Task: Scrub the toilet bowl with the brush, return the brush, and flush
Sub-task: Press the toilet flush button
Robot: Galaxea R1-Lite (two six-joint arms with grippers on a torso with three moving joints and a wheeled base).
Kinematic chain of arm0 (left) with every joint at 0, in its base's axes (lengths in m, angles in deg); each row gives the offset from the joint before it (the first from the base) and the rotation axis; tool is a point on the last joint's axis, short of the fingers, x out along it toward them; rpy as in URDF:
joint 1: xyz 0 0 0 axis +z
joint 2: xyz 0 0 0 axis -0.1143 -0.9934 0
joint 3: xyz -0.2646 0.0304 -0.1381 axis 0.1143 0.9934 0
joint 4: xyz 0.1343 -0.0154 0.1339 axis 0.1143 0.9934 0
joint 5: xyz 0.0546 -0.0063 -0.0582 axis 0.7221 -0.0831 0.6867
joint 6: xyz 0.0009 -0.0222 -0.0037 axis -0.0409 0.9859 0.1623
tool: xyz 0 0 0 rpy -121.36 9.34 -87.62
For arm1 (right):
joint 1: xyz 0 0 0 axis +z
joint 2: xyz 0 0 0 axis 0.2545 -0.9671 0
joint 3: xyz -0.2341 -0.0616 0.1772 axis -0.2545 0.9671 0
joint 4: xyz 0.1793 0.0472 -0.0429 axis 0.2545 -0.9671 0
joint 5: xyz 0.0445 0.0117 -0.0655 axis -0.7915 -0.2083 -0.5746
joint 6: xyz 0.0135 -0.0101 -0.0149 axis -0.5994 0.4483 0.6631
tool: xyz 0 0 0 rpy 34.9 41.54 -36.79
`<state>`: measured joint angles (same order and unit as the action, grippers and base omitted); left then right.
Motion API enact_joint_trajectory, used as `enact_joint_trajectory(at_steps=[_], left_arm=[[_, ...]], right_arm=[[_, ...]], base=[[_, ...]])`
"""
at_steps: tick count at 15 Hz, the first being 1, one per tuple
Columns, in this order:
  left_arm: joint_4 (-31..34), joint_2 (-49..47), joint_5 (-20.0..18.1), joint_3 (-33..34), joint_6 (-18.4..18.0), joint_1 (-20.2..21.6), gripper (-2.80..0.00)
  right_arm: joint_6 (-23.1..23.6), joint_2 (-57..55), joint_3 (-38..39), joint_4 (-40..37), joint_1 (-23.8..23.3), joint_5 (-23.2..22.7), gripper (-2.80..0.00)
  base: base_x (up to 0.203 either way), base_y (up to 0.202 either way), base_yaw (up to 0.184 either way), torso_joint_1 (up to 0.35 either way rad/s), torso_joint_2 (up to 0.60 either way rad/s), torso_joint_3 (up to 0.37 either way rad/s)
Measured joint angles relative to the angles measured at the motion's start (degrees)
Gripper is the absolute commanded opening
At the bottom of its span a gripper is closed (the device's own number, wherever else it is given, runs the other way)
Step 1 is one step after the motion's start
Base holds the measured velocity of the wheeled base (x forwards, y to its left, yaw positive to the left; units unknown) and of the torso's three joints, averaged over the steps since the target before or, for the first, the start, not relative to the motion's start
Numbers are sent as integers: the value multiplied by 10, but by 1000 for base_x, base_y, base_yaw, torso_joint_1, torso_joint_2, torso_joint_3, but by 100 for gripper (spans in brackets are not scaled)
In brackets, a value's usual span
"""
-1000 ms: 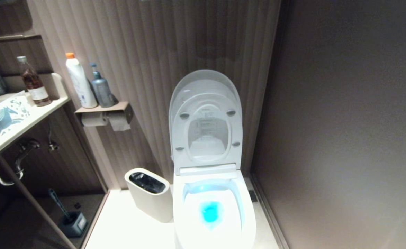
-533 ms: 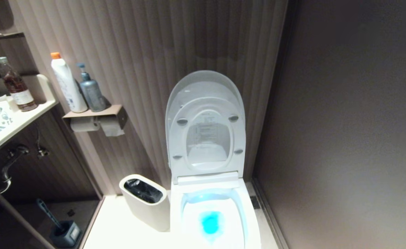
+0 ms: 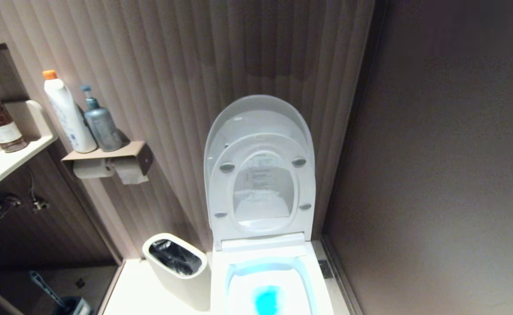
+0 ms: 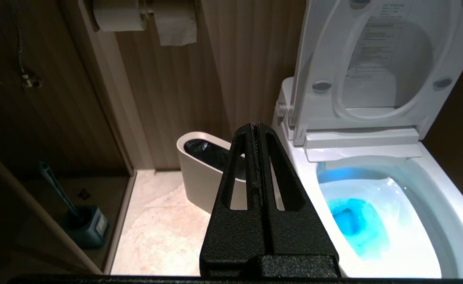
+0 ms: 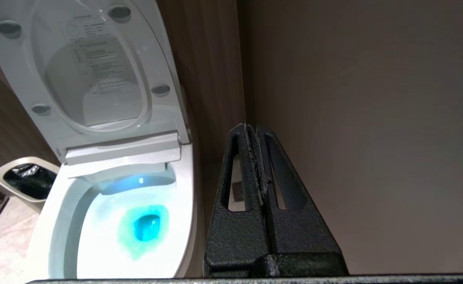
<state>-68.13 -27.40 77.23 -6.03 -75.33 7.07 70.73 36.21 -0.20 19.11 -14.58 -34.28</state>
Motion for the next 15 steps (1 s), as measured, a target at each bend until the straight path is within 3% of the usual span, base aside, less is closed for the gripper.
enact_joint_trajectory(at_steps=[9, 15], left_arm=[[-1, 0, 0, 0, 0, 0, -280], [0, 0, 0, 0, 0, 0, -280]], right_arm=[[0, 0, 0, -1, 0, 0, -280], [0, 0, 0, -1, 0, 1, -280]], base=[[0, 0, 0, 457, -208, 245], [0, 0, 0, 76, -38, 32]])
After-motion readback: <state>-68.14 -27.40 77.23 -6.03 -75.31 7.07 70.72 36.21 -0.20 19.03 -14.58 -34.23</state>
